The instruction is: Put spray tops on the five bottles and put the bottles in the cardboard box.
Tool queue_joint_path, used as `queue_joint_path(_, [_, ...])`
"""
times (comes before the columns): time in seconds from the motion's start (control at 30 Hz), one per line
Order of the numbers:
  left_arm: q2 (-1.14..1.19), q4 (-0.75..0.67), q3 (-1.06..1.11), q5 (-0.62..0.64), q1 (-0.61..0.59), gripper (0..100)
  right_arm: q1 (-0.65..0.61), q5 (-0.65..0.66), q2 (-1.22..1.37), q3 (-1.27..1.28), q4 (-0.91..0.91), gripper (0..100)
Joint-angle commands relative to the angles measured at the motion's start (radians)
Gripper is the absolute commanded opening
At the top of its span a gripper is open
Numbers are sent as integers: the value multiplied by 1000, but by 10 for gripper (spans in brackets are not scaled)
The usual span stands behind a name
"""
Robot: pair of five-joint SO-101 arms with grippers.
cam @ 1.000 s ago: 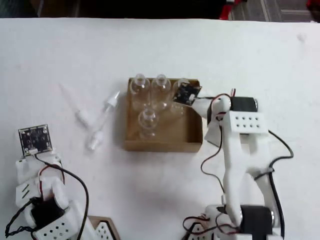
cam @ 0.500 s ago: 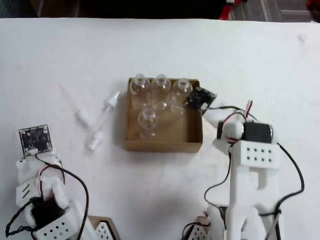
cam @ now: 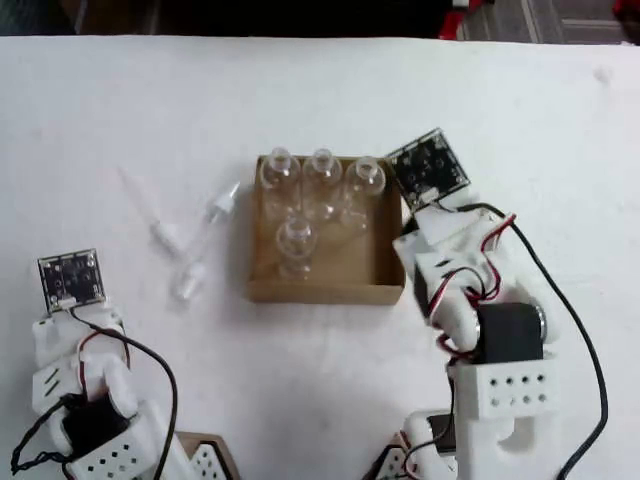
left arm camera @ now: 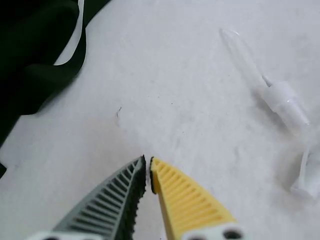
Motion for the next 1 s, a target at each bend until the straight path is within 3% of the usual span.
queue_joint_path(0.0, [-13, -26, -9, 12, -8, 22, -114, -203, 10, -115, -27, 16])
queue_joint_path(0.33, [-13, -26, -9, 14, -10, 22, -180, -367, 38, 106, -309, 16])
queue_joint_path(0.6, [-13, -26, -9, 14, -10, 22, -225, -373, 5, 319, -481, 16])
queue_joint_path(0.97, [-13, -26, -9, 14, -10, 22, -236, -373, 13, 442, -579, 16])
